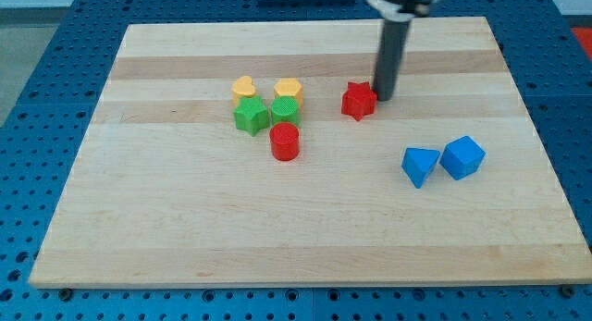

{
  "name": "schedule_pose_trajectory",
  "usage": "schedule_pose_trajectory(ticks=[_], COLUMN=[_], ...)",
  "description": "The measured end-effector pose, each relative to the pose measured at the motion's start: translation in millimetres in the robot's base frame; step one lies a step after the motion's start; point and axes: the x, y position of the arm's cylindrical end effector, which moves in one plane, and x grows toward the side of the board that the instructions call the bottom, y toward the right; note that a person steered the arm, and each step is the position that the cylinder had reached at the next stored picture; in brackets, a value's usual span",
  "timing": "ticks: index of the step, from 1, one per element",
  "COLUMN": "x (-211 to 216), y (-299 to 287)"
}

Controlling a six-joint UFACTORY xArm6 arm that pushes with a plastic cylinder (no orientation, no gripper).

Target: Adjust the yellow hexagon to the right of the yellow heart

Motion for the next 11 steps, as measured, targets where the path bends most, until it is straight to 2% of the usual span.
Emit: schedule_pose_trajectory(ticks=[1,2,3,4,5,9,10,11], x=[41.5,52.8,50.4,20.3,-3.8,-24.6,-58.0,-55.1], y=[-60.3,-106.9,-90.1,-66.9,-84.4,-86.9,-96.6,-186.5])
